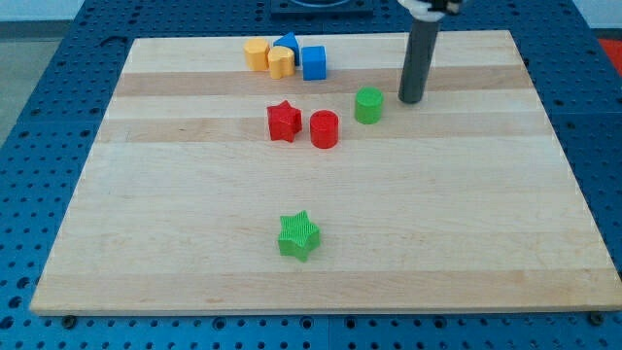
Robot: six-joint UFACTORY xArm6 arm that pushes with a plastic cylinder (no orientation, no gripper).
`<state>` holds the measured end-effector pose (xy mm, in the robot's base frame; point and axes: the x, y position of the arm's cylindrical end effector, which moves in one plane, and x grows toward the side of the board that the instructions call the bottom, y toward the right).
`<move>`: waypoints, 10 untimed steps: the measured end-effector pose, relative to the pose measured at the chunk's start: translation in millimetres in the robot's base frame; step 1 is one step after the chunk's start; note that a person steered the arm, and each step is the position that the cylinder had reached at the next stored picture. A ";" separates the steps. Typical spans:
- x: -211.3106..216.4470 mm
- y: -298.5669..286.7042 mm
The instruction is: Slide green circle to green star
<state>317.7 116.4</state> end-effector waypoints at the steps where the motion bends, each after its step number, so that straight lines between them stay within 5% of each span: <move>1: -9.9 -33.0; 7: 125.8 -58.8; 10: 138.6 -78.0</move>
<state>456.3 38.5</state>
